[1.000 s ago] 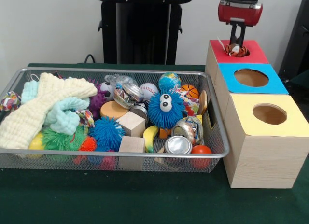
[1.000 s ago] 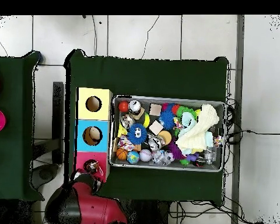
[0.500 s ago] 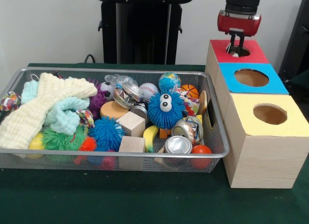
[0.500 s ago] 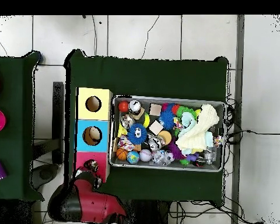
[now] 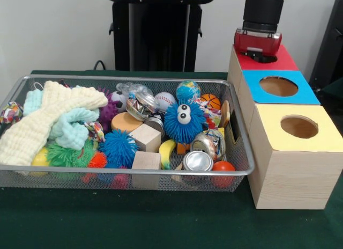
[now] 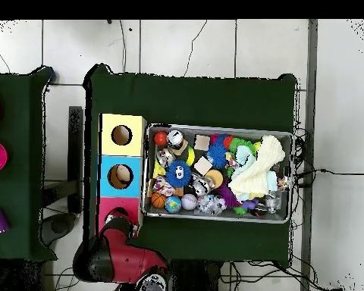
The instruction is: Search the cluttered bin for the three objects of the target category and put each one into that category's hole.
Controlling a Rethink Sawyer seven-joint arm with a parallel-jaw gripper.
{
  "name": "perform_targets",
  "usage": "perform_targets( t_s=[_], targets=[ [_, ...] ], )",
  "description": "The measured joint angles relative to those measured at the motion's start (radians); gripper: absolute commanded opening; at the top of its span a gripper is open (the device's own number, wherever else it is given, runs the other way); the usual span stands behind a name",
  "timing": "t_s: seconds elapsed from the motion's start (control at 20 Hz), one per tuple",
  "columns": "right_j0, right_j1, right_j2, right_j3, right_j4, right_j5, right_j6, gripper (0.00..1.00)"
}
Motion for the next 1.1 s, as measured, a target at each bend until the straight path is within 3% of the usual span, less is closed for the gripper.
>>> perform_targets(
  t_s=[0.3,0.35,1.1],
  targets=[
    [-0.010,0.005,0.005,0.001,-0.029,-0.036,0.000,0.00],
    [-0.013,0.005,0.012,-0.002,-0.036,-0.039,0.000,1.00],
    [-0.001,0.010,0.017,-0.005,-0.040,-0.068,0.001,1.00]
  ],
)
